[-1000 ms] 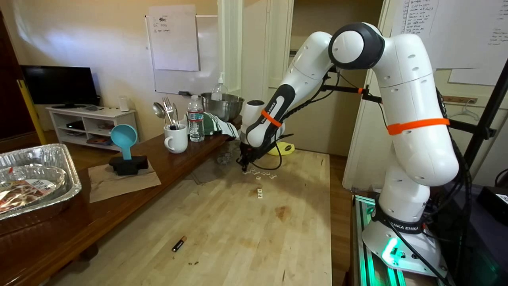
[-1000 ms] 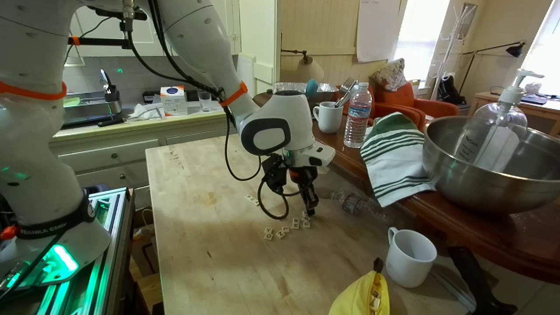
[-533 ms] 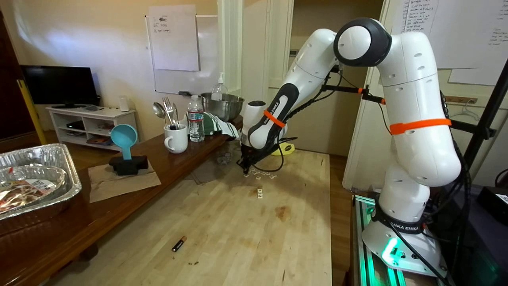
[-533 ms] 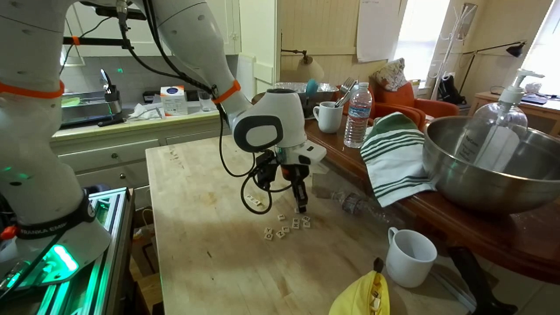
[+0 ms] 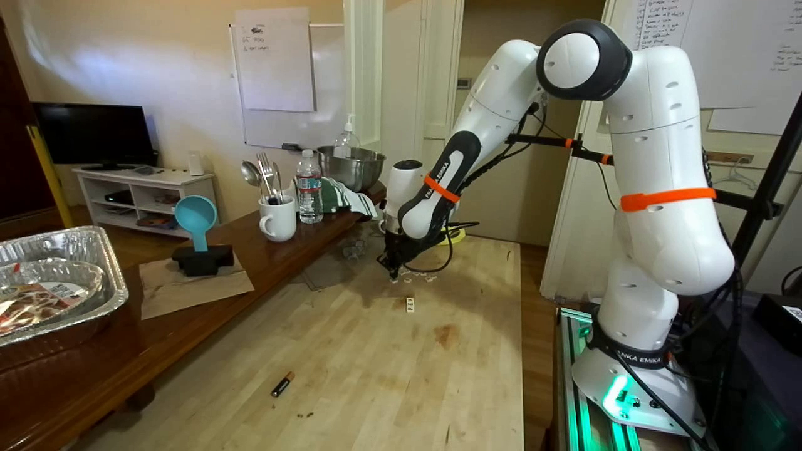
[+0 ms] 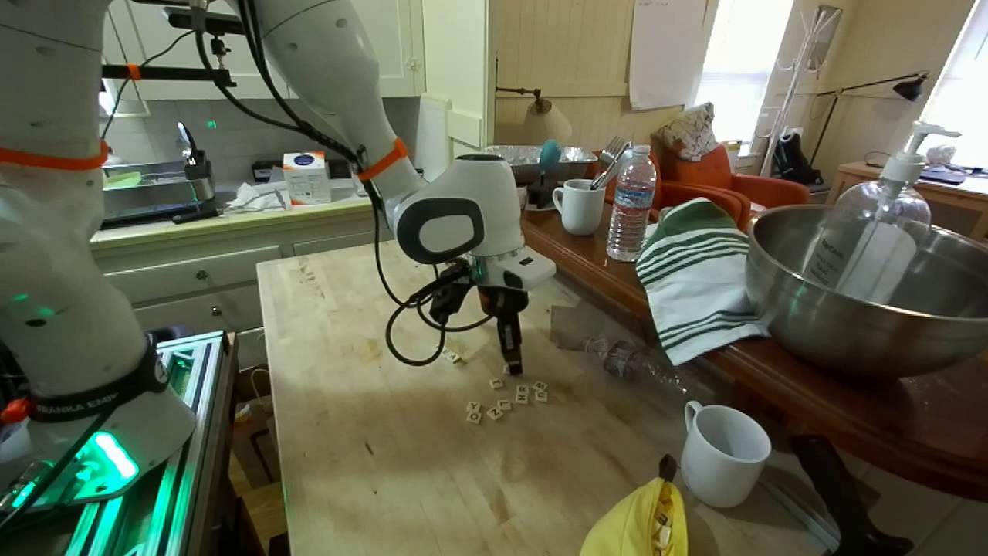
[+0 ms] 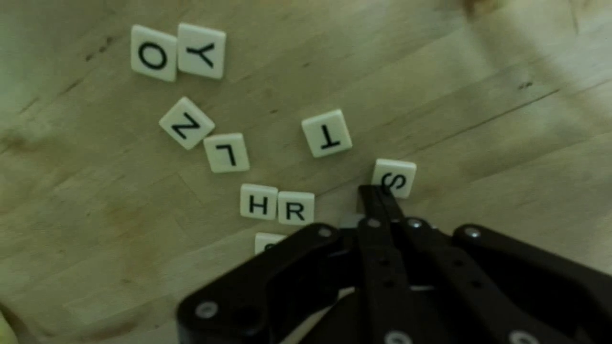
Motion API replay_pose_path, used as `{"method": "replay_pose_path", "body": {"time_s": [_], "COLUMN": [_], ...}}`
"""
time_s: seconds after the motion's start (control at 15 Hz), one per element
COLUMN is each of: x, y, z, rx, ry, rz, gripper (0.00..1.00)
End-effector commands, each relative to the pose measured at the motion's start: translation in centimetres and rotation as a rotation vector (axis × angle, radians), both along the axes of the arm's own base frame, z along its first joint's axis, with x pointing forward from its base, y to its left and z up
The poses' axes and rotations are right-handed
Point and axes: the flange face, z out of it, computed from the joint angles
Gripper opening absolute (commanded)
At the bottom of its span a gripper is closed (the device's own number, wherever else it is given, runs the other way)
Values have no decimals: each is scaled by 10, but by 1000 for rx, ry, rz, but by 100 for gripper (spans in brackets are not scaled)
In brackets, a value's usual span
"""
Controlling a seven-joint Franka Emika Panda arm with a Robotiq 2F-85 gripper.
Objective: Move one letter tile to the left.
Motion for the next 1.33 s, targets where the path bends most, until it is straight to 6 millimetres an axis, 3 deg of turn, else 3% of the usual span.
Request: {"method": "replay_pose_path", "body": {"time_s": [0.0, 0.4, 1.27], "x": [-24, -38, -45], "y": [13, 26, 40], "z": [-16, -17, -17], "rx": [-2, 8, 1], "ry": [92, 156, 188], "rz": [-75, -163, -349], "gripper": [0, 0, 0]}}
